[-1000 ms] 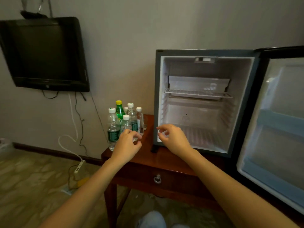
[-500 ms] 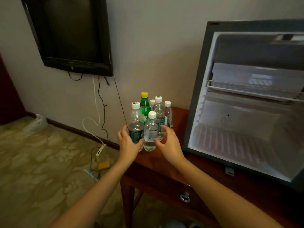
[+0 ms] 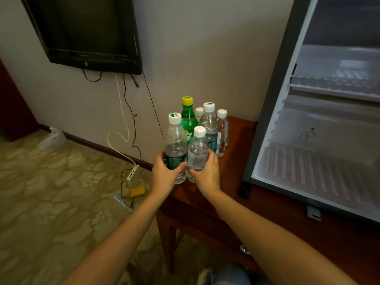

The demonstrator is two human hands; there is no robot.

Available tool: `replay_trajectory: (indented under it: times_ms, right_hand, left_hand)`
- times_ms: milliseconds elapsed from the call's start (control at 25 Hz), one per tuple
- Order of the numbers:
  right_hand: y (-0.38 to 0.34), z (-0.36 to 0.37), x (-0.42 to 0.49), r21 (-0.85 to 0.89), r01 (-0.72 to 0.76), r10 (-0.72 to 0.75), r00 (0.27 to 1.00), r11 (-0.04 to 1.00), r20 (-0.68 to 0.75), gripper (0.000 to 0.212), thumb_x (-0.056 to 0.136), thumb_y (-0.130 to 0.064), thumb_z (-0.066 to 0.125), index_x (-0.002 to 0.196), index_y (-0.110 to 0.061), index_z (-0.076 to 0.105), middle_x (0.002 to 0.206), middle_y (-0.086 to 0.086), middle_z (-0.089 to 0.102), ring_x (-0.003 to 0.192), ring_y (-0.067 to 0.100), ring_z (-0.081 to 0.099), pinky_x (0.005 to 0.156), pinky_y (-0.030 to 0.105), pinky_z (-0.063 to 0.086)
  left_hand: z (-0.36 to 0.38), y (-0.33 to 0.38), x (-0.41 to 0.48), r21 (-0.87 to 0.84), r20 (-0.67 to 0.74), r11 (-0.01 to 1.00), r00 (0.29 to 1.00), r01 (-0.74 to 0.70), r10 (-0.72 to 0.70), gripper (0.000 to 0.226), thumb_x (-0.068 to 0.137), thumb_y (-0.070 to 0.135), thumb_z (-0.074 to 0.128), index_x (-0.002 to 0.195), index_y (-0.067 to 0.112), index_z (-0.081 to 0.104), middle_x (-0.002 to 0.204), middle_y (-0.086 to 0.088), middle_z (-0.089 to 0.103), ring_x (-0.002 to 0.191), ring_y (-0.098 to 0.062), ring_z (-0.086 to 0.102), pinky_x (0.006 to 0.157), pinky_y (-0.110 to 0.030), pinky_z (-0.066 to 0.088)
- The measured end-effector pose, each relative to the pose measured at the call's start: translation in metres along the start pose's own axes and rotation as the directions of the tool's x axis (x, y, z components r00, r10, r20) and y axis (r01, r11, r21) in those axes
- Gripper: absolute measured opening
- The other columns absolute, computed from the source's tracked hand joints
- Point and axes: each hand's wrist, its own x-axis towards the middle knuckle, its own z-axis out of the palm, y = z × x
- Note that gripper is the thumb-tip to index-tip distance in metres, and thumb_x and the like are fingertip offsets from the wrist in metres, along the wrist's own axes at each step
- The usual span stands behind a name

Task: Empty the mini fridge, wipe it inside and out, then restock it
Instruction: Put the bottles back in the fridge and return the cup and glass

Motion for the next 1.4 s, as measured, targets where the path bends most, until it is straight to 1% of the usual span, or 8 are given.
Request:
replay_trajectory:
  times_ms: [200,320,440,680,800,920,1160,1400]
  right_hand:
    - [-0.016,-0.03,-0.015,0.125,0.103,-0.1,0.995,0.987,-0.029,0.072,0.065,-0.024,0.085,0.126,-0.02,0.046,0.122,-0.005,0.052,0.116,0.014,0.053,0.096,0.033,0.049]
    - [-0.028,-0.08,-0.032,0.187,0.188,-0.179,0.982,0.964,-0.065,0.074,0.067,-0.025,0.085,0.13,-0.023,0.045,0.128,-0.007,0.053,0.119,0.006,0.052,0.095,0.023,0.047]
    - [-0.031,-0.143,-0.047,0.202,0.21,-0.188,0.975,0.957,-0.121,0.072,0.069,-0.019,0.085,0.127,-0.028,0.044,0.128,-0.009,0.053,0.114,0.0,0.053,0.09,0.012,0.046]
    - [-0.002,-0.25,-0.053,0.102,0.16,-0.119,0.939,0.982,-0.324,0.07,0.067,-0.012,0.085,0.119,-0.032,0.043,0.12,-0.015,0.052,0.107,-0.003,0.052,0.088,0.007,0.042]
    - [0.026,-0.276,-0.045,0.133,0.071,-0.008,0.905,0.989,-0.425,0.069,0.068,-0.009,0.084,0.12,-0.026,0.044,0.119,-0.009,0.053,0.109,0.006,0.053,0.091,0.02,0.045]
    - [0.05,-0.287,-0.029,0.122,-0.064,0.113,0.881,0.991,-0.46,0.075,0.067,-0.014,0.085,0.129,-0.019,0.044,0.127,-0.003,0.053,0.114,0.01,0.05,0.098,0.032,0.046]
    - [0.082,-0.285,0.001,0.057,-0.058,0.077,0.89,0.997,-0.45,0.065,0.063,-0.01,0.087,0.116,-0.011,0.05,0.11,-0.001,0.057,0.101,0.012,0.056,0.076,0.008,0.045]
    - [0.098,-0.28,0.041,0.009,-0.105,0.098,0.892,0.994,-0.441,0.066,0.063,-0.014,0.087,0.12,-0.012,0.053,0.114,0.005,0.063,0.105,0.019,0.06,0.089,0.036,0.051]
  left_hand:
    - [-0.009,0.03,-0.035,-0.127,-0.029,0.988,0.996,-0.092,0.089,0.065,0.067,0.024,0.085,0.121,0.02,0.05,0.114,0.009,0.06,0.106,-0.008,0.058,0.075,-0.003,0.045]
    - [-0.008,0.061,-0.059,-0.2,0.002,0.951,0.971,-0.236,0.241,0.066,0.067,0.026,0.084,0.122,0.03,0.047,0.116,0.021,0.057,0.109,-0.002,0.057,0.084,-0.013,0.049]
    - [0.019,0.091,-0.077,-0.288,0.068,0.903,0.934,-0.318,0.351,0.068,0.067,0.025,0.084,0.126,0.023,0.049,0.124,0.008,0.059,0.115,-0.005,0.056,0.09,-0.02,0.049]
    - [0.13,0.128,-0.101,-0.456,0.248,0.862,0.898,-0.223,0.363,0.074,0.069,0.027,0.084,0.13,0.018,0.045,0.129,0.002,0.055,0.12,-0.011,0.054,0.097,-0.029,0.048]
    - [0.179,0.139,-0.103,-0.436,0.321,0.89,0.9,-0.136,0.295,0.076,0.07,0.021,0.083,0.133,0.016,0.04,0.132,0.004,0.05,0.122,-0.008,0.049,0.095,-0.012,0.043]
    - [0.219,0.14,-0.095,-0.35,0.343,0.933,0.916,-0.081,0.208,0.073,0.071,0.022,0.082,0.132,0.015,0.042,0.129,0.001,0.051,0.122,-0.016,0.05,0.099,-0.027,0.044]
    - [0.262,0.139,-0.071,-0.278,0.303,0.955,0.934,-0.105,0.19,0.064,0.07,0.022,0.082,0.125,0.014,0.05,0.121,-0.002,0.06,0.112,-0.016,0.056,0.093,-0.031,0.048]
    - [0.29,0.142,-0.049,-0.255,0.275,0.965,0.952,-0.063,0.135,0.059,0.073,0.015,0.079,0.125,0.012,0.051,0.12,-0.005,0.061,0.111,-0.018,0.057,0.092,-0.031,0.048]
